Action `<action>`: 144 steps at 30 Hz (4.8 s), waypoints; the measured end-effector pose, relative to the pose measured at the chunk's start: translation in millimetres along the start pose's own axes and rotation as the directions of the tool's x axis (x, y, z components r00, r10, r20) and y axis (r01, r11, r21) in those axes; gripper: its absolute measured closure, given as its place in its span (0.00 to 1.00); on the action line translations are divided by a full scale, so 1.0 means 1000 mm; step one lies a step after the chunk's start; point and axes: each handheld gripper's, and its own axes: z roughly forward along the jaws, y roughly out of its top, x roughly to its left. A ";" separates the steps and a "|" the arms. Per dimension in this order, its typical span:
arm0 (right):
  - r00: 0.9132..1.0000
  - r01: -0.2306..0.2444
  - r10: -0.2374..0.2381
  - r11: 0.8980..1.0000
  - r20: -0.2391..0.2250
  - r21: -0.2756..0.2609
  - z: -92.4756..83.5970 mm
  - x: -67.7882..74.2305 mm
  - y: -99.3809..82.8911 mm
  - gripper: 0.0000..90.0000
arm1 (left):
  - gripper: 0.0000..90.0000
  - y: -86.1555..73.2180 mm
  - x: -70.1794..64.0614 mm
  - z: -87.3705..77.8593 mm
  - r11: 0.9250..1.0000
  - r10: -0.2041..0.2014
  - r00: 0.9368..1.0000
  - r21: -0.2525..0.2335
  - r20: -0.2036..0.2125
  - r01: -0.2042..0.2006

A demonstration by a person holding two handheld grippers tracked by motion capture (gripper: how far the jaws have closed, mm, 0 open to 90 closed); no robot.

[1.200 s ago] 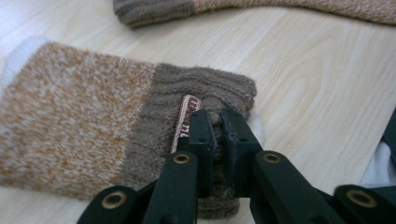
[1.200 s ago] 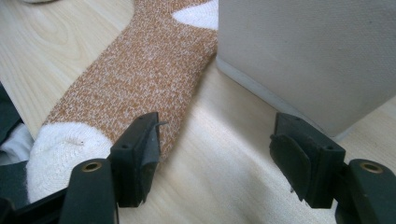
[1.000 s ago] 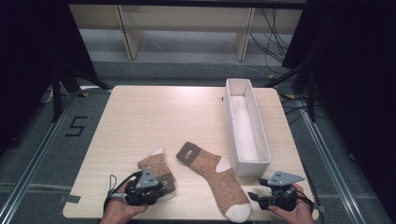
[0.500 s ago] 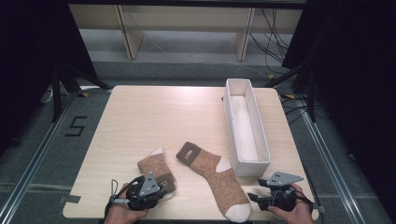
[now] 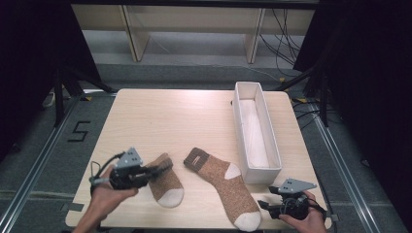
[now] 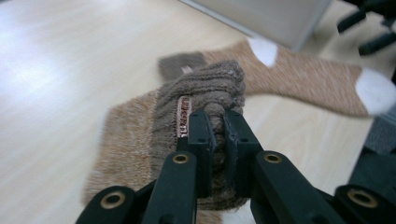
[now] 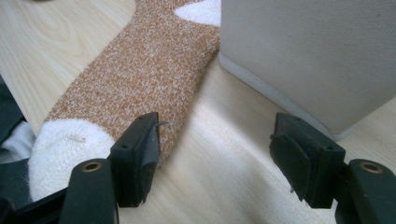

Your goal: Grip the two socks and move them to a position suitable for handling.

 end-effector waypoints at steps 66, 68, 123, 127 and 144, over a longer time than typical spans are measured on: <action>1.000 -0.003 0.004 1.000 -0.021 0.010 0.002 0.004 0.001 0.38 | 0.81 -0.043 0.001 0.085 0.974 -0.077 0.995 0.220 0.062 0.062; 0.999 -0.014 0.014 1.000 -0.034 0.009 0.003 0.004 0.000 0.38 | 0.83 -0.045 -0.001 0.087 0.972 -0.067 0.996 0.231 0.066 0.050; 0.980 0.107 -0.089 0.990 -0.176 0.096 0.033 0.034 0.025 0.93 | 0.92 0.018 0.045 0.143 0.968 -0.148 0.989 0.209 0.016 0.141; 0.975 0.143 -0.128 0.987 -0.182 0.068 0.041 0.042 0.040 0.93 | 0.92 0.023 0.054 0.131 0.972 -0.143 0.990 0.189 -0.010 0.142; 0.966 0.179 -0.159 0.981 -0.203 0.081 0.085 0.062 0.080 0.92 | 0.92 0.020 0.099 0.128 0.962 -0.176 0.976 0.189 -0.129 0.199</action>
